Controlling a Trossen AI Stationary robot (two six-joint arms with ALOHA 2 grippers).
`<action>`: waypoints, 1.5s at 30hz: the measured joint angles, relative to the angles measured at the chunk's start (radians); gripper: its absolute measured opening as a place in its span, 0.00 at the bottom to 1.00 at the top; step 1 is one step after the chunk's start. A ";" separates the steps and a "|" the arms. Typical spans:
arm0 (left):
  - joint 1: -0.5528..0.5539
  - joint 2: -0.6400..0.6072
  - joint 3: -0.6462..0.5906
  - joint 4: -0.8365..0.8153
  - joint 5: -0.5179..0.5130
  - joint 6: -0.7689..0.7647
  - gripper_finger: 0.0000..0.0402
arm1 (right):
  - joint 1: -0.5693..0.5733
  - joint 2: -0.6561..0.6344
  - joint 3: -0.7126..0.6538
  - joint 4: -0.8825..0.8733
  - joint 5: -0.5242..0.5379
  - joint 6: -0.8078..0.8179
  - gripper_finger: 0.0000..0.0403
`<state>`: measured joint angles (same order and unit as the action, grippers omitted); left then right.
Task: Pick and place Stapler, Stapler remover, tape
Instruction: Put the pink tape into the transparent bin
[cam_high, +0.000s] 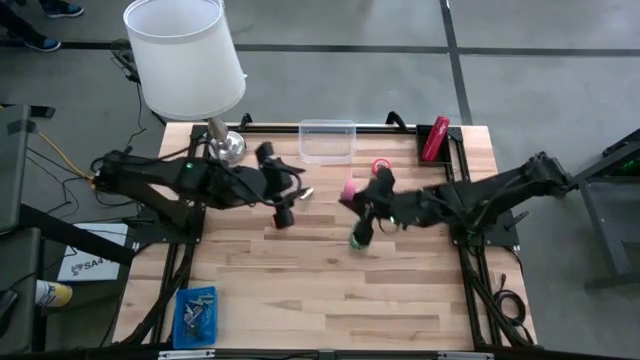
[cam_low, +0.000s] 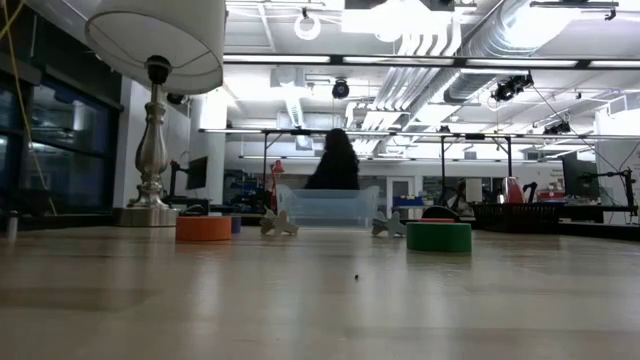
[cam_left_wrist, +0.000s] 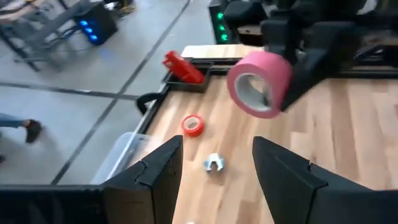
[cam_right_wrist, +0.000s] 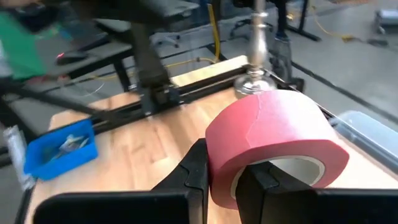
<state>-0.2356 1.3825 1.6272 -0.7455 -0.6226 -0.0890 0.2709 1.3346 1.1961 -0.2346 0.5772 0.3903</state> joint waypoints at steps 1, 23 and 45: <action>0.000 -0.011 0.001 -0.020 -0.017 -0.008 0.47 | -0.030 0.000 0.000 -0.002 -0.015 0.013 0.09; 0.001 -0.065 0.001 -0.571 -0.278 -0.060 0.47 | -0.571 0.292 0.001 0.291 -0.365 0.290 0.09; 0.227 -0.160 -0.045 -0.661 -0.262 -0.026 0.47 | -0.764 0.477 0.000 0.255 -0.341 0.657 0.14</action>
<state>-0.0081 1.2221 1.5819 -1.4065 -0.8845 -0.1148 -0.4931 1.8114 1.1957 0.0206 0.2365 1.0473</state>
